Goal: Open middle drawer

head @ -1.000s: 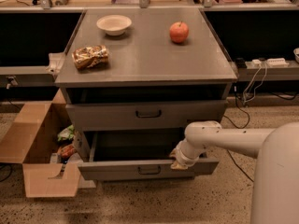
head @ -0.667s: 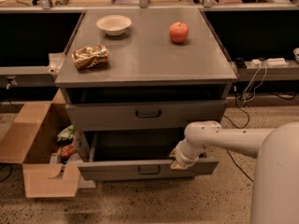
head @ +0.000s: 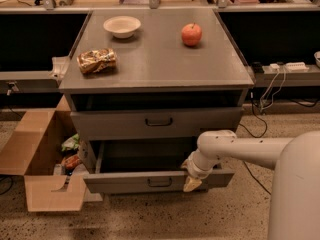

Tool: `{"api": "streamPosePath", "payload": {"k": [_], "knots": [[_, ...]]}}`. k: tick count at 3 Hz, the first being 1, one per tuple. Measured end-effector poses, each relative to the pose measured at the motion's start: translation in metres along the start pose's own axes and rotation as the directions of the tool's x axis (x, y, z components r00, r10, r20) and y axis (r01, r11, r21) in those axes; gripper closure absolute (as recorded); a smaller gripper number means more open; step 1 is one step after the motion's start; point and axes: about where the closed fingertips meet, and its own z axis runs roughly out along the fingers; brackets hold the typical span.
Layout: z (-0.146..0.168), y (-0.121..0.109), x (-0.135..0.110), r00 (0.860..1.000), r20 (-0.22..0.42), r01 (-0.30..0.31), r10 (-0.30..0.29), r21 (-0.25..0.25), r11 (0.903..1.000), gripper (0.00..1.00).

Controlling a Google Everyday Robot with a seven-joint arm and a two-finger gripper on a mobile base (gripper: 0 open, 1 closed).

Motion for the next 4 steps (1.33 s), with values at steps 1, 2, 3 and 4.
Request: {"api": "streamPosePath", "payload": {"k": [1, 2, 3, 4], "knots": [[0.0, 0.0, 0.0, 1.0, 0.0, 0.0, 0.0, 0.0, 1.0, 0.0], [0.0, 0.0, 0.0, 1.0, 0.0, 0.0, 0.0, 0.0, 1.0, 0.0], [0.005, 0.003, 0.003, 0.998, 0.019, 0.065, -0.064, -0.053, 0.9965, 0.0], [0.013, 0.016, 0.007, 0.99, 0.005, 0.142, -0.143, -0.138, 0.9803, 0.0]]}}
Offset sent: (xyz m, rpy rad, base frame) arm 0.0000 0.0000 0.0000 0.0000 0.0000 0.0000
